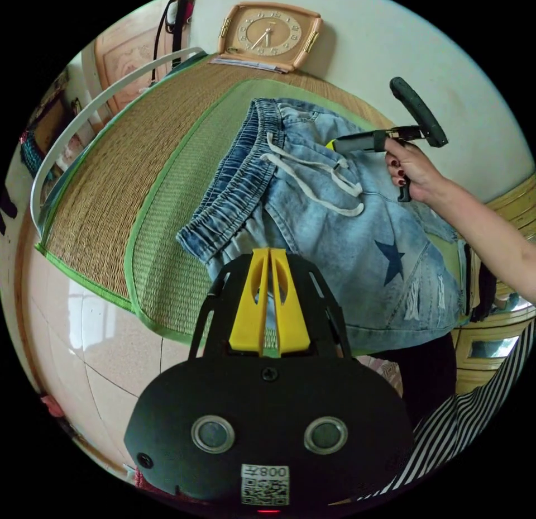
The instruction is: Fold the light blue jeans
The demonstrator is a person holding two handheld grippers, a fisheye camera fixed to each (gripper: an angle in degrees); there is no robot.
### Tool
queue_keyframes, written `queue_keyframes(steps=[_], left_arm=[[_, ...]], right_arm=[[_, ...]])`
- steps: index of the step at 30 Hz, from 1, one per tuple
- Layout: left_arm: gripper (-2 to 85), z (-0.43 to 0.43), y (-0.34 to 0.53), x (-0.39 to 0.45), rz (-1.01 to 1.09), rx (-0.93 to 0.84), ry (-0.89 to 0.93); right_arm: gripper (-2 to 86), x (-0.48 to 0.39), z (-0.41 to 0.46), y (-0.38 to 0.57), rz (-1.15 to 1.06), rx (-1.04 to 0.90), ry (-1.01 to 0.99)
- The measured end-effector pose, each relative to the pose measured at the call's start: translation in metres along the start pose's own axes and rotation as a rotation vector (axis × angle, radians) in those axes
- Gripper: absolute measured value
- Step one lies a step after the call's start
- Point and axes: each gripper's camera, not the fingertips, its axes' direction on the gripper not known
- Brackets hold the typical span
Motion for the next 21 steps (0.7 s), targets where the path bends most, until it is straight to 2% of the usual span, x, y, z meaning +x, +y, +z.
queue_keyframes(steps=[3, 6, 9, 12, 15, 19, 21], left_arm=[[0.1, 0.009, -0.006, 0.011, 0.045, 0.033, 0.033], [0.1, 0.044, -0.012, 0.023, 0.078, -0.056, 0.011], [0.1, 0.064, -0.021, 0.025, 0.046, -0.059, 0.045], [0.1, 0.073, -0.029, 0.039, 0.060, 0.003, 0.041], [0.1, 0.094, -0.045, 0.064, 0.104, 0.021, 0.142], [0.1, 0.144, -0.083, 0.131, 0.269, 0.010, 0.245], [0.2, 0.168, -0.099, 0.164, 0.343, 0.008, 0.262]], right_arm=[[0.2, 0.010, -0.047, 0.045, 0.010, 0.094, -0.014], [0.2, 0.027, -0.075, 0.110, 0.062, 0.121, 0.024], [0.2, 0.053, -0.081, 0.170, 0.157, 0.062, 0.029], [0.2, 0.079, -0.123, 0.231, 0.278, 0.157, 0.019], [0.1, 0.118, -0.163, 0.292, 0.425, 0.201, 0.093], [0.2, 0.172, -0.198, 0.374, 0.609, 0.163, 0.216], [0.2, 0.182, -0.212, 0.401, 0.630, 0.205, 0.130]])
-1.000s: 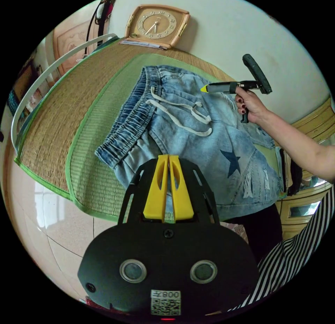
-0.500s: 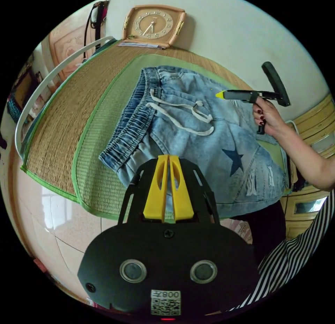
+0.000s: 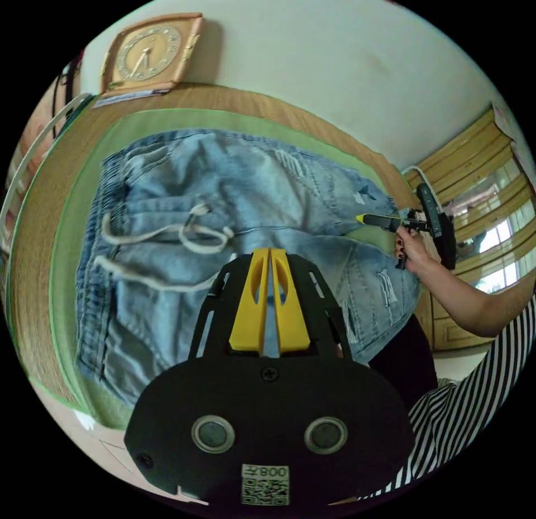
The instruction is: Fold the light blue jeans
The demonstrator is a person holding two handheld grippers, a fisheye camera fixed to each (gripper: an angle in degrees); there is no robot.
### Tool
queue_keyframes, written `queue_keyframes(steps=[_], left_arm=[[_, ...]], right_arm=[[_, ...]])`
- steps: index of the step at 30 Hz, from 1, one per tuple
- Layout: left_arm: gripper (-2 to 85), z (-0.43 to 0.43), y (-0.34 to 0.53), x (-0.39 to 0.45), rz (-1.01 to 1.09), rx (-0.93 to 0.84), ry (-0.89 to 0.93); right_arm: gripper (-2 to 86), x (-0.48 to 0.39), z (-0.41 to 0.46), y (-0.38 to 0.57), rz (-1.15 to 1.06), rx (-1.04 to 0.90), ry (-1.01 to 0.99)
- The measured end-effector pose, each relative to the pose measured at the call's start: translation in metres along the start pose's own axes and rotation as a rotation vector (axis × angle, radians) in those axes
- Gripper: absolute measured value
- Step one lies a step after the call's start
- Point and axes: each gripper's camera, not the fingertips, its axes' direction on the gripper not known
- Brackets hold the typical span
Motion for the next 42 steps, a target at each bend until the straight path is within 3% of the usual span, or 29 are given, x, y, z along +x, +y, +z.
queue_keyframes(steps=[8, 13, 22, 32, 34, 42], left_arm=[[0.6, 0.138, -0.076, 0.068, 0.177, -0.105, 0.107], [2.2, 0.216, -0.123, 0.113, 0.329, -0.142, 0.215], [7.8, 0.406, -0.242, 0.240, 0.574, -0.200, 0.256], [8.3, 0.615, -0.328, 0.354, 0.813, -0.313, 0.124], [8.1, 0.655, -0.335, 0.363, 0.840, -0.377, 0.067], [2.9, 0.749, -0.354, 0.375, 0.889, -0.342, 0.098]], right_arm=[[0.6, 0.018, -0.070, 0.032, -0.021, 0.036, -0.017], [3.5, 0.136, -0.175, 0.071, 0.257, 0.276, -0.071], [10.8, 0.300, -0.279, 0.100, 0.563, 0.369, 0.015], [7.8, 0.300, -0.322, 0.075, 0.594, 0.395, 0.034], [7.4, 0.291, -0.334, 0.072, 0.607, 0.413, 0.028], [1.4, 0.260, -0.359, 0.053, 0.592, 0.453, -0.112]])
